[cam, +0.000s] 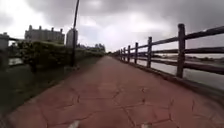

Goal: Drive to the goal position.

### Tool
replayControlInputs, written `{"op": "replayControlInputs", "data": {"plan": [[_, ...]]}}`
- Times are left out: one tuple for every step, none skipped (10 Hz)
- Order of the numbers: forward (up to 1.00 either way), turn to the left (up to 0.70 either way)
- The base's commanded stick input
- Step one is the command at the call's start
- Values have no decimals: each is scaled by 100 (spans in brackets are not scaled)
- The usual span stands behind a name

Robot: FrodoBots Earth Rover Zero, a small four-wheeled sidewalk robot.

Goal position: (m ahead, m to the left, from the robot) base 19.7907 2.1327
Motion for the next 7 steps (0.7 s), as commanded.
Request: {"op": "replayControlInputs", "data": {"plan": [[70,0],[70,27],[70,26],[70,10],[70,0],[70,0],[70,0]]}}
